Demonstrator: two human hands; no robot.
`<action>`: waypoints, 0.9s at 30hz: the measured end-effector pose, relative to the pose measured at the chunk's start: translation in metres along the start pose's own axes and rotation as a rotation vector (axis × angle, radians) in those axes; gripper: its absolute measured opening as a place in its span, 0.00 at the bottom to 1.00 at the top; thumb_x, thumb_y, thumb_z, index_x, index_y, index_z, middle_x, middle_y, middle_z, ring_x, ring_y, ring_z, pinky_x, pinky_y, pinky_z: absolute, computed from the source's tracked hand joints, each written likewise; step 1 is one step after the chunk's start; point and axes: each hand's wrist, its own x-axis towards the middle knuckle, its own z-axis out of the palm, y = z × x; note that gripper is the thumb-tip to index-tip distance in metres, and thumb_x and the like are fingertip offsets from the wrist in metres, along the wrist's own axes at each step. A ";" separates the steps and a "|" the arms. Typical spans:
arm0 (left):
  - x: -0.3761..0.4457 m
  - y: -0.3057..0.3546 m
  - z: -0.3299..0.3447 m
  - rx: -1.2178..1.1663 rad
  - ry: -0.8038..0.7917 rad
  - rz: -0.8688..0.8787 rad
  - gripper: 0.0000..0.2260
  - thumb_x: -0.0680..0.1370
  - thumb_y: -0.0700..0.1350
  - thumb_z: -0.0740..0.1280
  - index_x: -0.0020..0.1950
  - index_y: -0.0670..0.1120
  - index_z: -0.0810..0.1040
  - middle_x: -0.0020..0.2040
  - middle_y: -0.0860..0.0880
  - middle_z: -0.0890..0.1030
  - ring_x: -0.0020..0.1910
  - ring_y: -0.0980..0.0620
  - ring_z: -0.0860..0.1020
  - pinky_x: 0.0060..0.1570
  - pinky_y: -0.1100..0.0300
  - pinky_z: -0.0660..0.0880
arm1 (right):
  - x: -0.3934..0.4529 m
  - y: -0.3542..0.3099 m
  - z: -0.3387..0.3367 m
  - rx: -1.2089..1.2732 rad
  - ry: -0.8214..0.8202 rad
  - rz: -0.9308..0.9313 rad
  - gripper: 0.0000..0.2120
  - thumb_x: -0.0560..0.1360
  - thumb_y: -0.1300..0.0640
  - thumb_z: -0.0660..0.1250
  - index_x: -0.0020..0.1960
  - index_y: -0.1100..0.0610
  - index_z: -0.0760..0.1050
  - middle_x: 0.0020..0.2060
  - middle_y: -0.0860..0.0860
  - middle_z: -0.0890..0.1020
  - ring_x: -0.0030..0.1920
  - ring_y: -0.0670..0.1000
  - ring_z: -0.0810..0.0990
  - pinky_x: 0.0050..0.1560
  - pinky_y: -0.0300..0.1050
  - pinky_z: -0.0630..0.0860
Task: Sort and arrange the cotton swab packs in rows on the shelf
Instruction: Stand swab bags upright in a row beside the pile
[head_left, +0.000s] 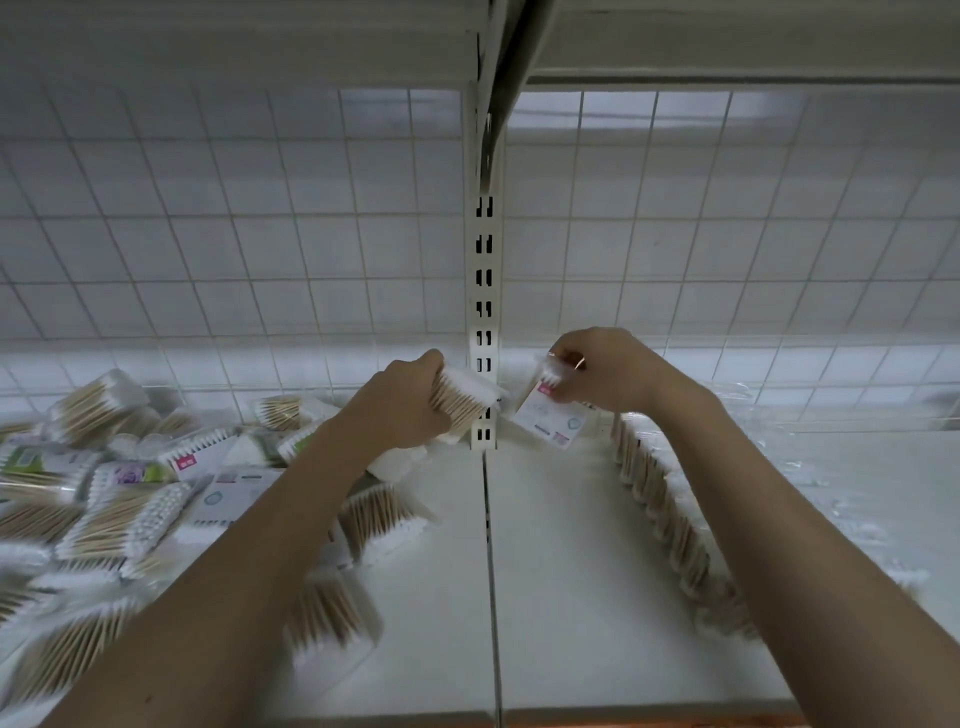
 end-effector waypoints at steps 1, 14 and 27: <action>-0.001 0.002 0.000 -0.023 -0.005 -0.002 0.16 0.70 0.40 0.68 0.54 0.48 0.66 0.36 0.50 0.73 0.32 0.52 0.73 0.28 0.61 0.67 | 0.001 0.000 -0.006 -0.029 0.014 -0.013 0.11 0.72 0.59 0.69 0.53 0.60 0.76 0.51 0.54 0.79 0.48 0.53 0.77 0.43 0.42 0.73; -0.005 0.020 0.010 -0.189 0.075 -0.018 0.13 0.71 0.40 0.69 0.50 0.45 0.67 0.45 0.45 0.78 0.40 0.45 0.79 0.30 0.57 0.74 | 0.014 0.015 -0.019 -0.157 -0.008 -0.069 0.13 0.72 0.56 0.69 0.55 0.57 0.76 0.53 0.53 0.79 0.49 0.52 0.76 0.48 0.44 0.72; -0.015 0.016 0.032 -0.175 0.147 -0.041 0.20 0.72 0.35 0.66 0.61 0.49 0.68 0.40 0.50 0.77 0.41 0.49 0.76 0.39 0.57 0.74 | 0.048 0.045 0.032 -0.433 -0.111 -0.087 0.13 0.76 0.58 0.63 0.60 0.57 0.76 0.58 0.55 0.75 0.58 0.55 0.74 0.56 0.47 0.72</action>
